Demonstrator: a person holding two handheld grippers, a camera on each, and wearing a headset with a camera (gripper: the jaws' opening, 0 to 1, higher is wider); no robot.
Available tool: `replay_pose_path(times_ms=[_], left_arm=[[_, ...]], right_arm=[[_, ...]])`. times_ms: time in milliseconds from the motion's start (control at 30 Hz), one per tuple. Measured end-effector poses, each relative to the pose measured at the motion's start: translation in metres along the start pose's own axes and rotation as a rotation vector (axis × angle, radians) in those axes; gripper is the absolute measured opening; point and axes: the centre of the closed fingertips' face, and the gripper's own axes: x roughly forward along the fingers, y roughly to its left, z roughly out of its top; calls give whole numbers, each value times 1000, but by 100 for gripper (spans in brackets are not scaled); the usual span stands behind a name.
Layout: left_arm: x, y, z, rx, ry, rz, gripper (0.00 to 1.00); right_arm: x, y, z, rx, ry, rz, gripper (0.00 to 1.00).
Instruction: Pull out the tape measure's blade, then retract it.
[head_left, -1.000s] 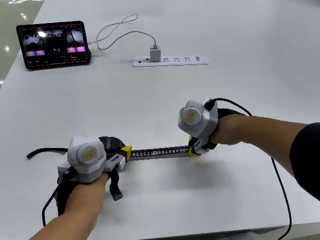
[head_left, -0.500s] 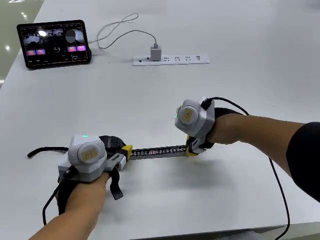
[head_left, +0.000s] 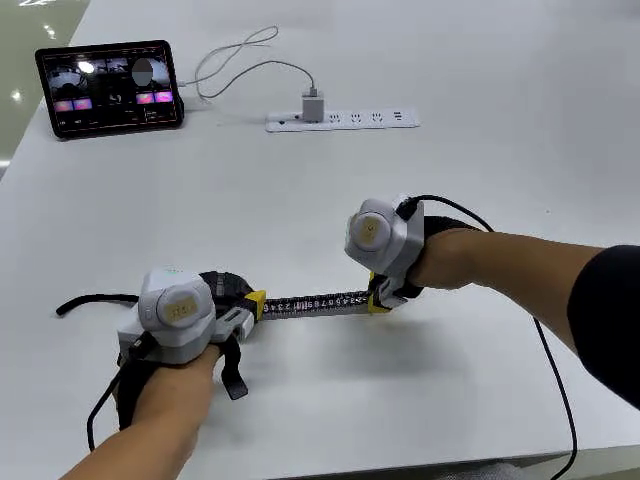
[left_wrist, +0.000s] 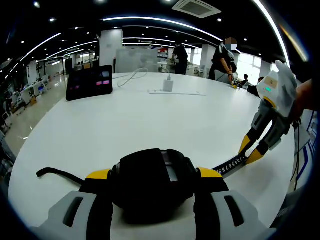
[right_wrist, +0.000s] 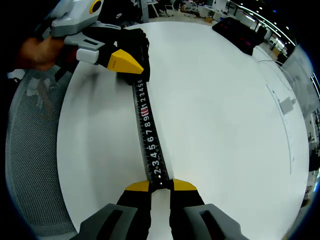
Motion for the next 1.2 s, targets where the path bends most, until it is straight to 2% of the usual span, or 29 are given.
replay_pose_path(times_ms=[1200], left_arm=[[0,0,0,2,2,-2,61]], right_arm=[[6,3,17,-2,-7,2,9]])
